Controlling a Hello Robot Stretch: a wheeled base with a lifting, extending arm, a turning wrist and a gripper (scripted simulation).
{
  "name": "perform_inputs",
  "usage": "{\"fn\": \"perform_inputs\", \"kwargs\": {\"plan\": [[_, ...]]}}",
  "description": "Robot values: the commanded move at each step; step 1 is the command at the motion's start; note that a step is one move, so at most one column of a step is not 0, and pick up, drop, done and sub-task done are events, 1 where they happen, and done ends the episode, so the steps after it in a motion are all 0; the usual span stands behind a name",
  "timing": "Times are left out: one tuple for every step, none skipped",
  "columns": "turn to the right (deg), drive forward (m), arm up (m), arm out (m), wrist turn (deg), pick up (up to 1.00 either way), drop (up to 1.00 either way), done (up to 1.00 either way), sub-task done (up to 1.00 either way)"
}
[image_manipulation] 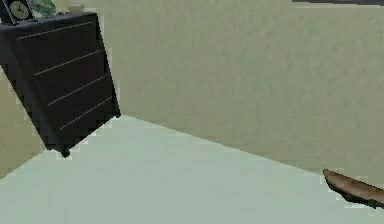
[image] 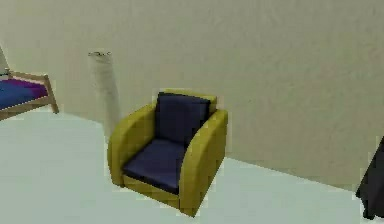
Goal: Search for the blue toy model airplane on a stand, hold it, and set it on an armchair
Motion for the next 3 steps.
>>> {"fn": "perform_inputs", "kwargs": {"plan": [[0.0,0.50,0.00,0.00,0.0,0.00,0.00,0.00,0.00],[-45.0,0.00,0.00,0.00,0.0,0.00,0.00,0.00,0.00],[-18.0,0.00,0.00,0.00,0.0,0.00,0.00,0.00,0.00]]}}
